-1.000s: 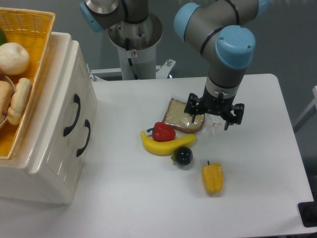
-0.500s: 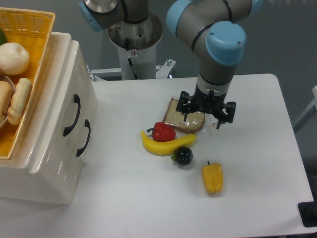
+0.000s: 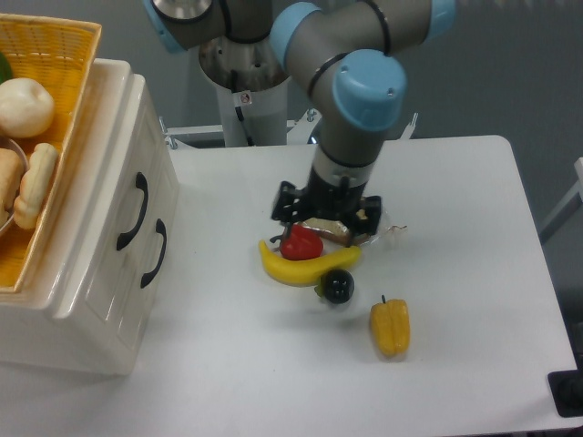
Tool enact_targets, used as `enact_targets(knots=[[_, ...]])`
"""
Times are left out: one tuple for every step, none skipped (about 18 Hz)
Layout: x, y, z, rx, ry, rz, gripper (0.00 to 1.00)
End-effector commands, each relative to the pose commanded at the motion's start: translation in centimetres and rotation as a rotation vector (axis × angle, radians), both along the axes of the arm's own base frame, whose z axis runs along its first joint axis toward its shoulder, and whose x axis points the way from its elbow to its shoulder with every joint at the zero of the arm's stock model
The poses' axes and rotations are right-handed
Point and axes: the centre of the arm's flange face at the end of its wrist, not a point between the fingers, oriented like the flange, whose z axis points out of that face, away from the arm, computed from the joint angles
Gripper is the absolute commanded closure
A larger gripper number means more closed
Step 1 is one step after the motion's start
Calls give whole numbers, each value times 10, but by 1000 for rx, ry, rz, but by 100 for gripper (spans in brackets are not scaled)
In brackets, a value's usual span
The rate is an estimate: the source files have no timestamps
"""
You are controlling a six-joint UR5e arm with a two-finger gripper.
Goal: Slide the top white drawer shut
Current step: 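Move the gripper over the fruit toward the top drawer handle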
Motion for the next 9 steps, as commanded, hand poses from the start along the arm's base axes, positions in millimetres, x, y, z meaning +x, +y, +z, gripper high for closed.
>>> enact_targets(knots=[[8, 2, 2, -8, -10, 10, 0], [21, 9, 1, -19, -25, -1, 0], [37, 17, -2, -32, -38, -19, 0], [51, 22, -4, -43, -52, -35, 0], [58, 25, -4, -48, -58, -32, 0], [67, 28, -4, -50, -69, -28, 0], [78, 33, -7, -56, -83, -33, 0], [86, 36, -7, -57, -86, -38, 0], [91, 39, -9, -59, -91, -41, 0]])
